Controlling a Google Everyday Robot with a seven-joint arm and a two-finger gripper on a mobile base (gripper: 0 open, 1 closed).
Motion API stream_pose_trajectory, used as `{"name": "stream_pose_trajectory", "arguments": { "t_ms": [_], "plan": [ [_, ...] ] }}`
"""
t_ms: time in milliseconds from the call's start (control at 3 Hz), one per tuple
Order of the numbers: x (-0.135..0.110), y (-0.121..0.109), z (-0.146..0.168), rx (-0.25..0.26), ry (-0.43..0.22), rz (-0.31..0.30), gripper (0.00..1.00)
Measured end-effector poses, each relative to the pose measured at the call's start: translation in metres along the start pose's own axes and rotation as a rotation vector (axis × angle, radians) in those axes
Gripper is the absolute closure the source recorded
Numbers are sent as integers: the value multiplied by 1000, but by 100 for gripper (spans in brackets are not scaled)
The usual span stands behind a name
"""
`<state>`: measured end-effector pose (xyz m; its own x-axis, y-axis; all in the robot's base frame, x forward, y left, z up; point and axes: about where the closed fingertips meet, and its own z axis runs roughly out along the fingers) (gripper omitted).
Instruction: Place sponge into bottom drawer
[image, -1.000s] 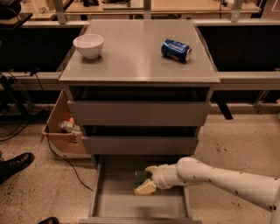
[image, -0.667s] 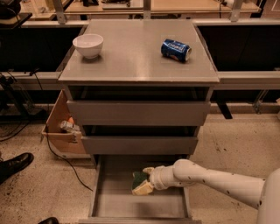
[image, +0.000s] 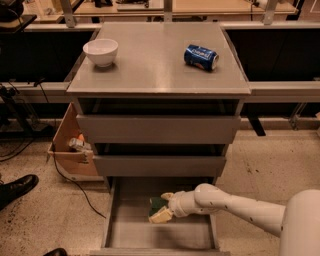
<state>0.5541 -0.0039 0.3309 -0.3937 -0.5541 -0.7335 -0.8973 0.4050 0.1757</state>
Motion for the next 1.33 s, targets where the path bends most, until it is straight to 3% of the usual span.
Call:
{"name": "stream_pose_trajectory", "arguments": {
  "t_ms": [1333],
  "plan": [
    [88, -46, 110, 66, -49, 28, 100]
  ]
}}
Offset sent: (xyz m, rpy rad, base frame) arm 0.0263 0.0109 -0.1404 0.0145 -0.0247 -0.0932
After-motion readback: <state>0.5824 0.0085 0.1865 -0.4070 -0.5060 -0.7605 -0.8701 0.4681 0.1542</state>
